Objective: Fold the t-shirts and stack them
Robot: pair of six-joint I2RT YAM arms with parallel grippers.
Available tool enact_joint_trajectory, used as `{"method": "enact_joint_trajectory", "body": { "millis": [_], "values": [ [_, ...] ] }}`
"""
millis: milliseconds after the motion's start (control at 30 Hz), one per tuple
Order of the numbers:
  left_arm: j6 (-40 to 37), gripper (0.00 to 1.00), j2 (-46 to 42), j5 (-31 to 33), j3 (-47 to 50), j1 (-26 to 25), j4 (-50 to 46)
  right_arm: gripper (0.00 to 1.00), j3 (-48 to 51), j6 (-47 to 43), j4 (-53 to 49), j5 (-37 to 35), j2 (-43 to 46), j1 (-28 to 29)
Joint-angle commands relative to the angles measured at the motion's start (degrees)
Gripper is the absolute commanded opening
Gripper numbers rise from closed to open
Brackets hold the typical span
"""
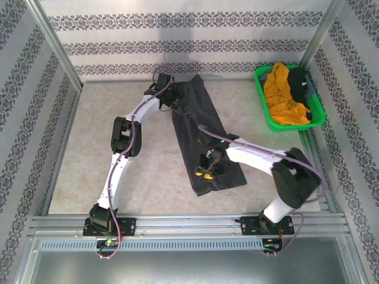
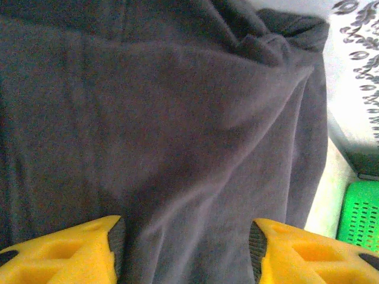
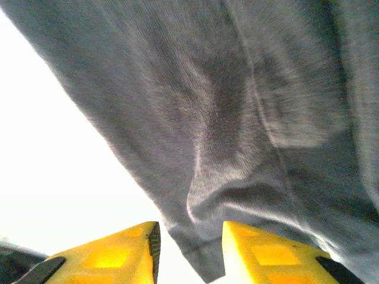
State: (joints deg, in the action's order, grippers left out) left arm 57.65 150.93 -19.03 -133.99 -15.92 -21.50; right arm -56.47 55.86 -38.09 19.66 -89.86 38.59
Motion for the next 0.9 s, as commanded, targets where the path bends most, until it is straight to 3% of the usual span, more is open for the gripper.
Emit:
{"method": "enact_joint_trajectory", "body": {
  "millis": [0,133,233,300,500,867],
  "values": [
    [-1.42,0.6,-12.55,1.26,7.77,-0.69,1.82,0.37,2.5,-2.31,-2.02,0.38,8.7,-4.49],
    [0.59,0.58,-26.12,-0.07,27.48,-0.96,6.22,0.37,6.83,-7.89,-4.29,-0.18,14.63,-13.69],
    [3.09,0.55,-35.11,-2.52,42.99,-1.14,9.32,0.34,10.35,-11.73,-1.33,0.84,13.58,-19.34],
    [4.29,0.53,-40.49,-4.06,52.08,-1.22,10.62,0.34,10.73,-13.83,1.4,1.82,10.27,-20.06],
    [2.8,0.49,-52.04,-3.38,70.01,-0.73,8.43,0.32,9.18,-15.69,6.75,4.76,-2.29,-14.57],
    [-2.3,0.49,-61.38,-0.64,78.96,2.65,0.39,0.32,4.65,-3.2,14.94,9.32,-10.15,1.51]
  ]
}}
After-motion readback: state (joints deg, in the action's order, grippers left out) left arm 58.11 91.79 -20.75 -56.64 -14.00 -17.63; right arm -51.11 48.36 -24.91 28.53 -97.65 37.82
